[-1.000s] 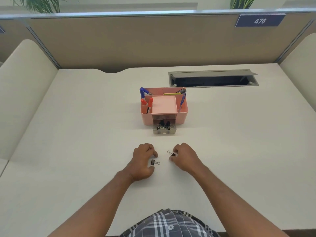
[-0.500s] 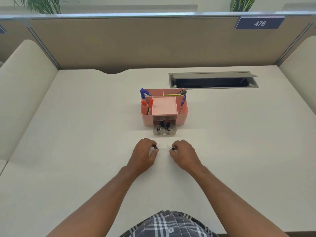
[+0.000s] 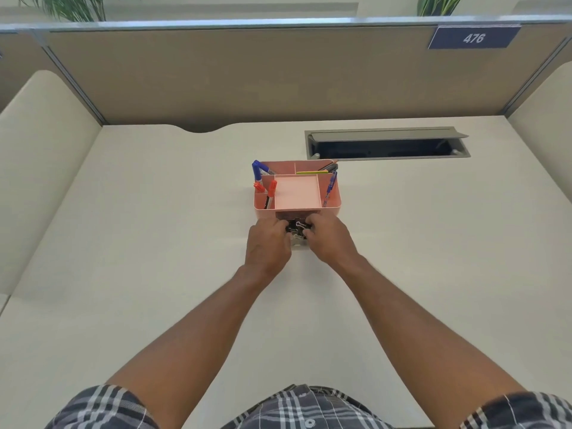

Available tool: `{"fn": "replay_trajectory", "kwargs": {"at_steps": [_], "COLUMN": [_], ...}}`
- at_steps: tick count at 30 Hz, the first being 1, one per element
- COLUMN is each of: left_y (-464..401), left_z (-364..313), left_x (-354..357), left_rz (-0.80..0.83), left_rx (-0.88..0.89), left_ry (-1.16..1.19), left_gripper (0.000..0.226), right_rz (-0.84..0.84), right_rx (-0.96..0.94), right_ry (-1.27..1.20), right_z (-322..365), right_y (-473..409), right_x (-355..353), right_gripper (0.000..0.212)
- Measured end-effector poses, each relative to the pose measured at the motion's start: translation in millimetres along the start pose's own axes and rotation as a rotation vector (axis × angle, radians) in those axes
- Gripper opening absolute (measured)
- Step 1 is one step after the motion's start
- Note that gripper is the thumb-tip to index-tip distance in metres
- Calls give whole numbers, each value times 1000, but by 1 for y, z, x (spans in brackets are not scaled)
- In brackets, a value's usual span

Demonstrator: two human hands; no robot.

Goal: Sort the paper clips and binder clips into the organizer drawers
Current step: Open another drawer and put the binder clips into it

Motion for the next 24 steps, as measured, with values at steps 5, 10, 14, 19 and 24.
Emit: {"fn": "replay_trajectory", "kwargs": {"at_steps": [5,10,14,19,24], "left_y": [16,38,36,15,-2], "left_z": [13,45,56,57,54], "left_x": [5,26,37,36,27], "left_rz": [-92,7,145,226,186], "left_rx": [-119,-434,-510,-432,-348], "left_ry": [187,433,504,631,727], "left_gripper": [17,61,93,98,81], "right_rz": [-40,-248,-184,47,56], "right_rx": [30,223,436,333,218], "right_ry": [-107,-390,-554,-584,-632], "right_z": [-13,-48,-73,-72,-62], "right_y": [7,30,34,17,1], "right_x": [4,1,10,15,9], "right_gripper": [15,21,60,102,75]}}
Point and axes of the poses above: each hand's wrist, its own y-axis away from the middle knuckle, its own x-axis out of the palm, z = x × y, the point moved 5 cm from there along -y, towards the middle knuckle, and after that the axes turned 4 degrees about -y, right-handed, at the moved point
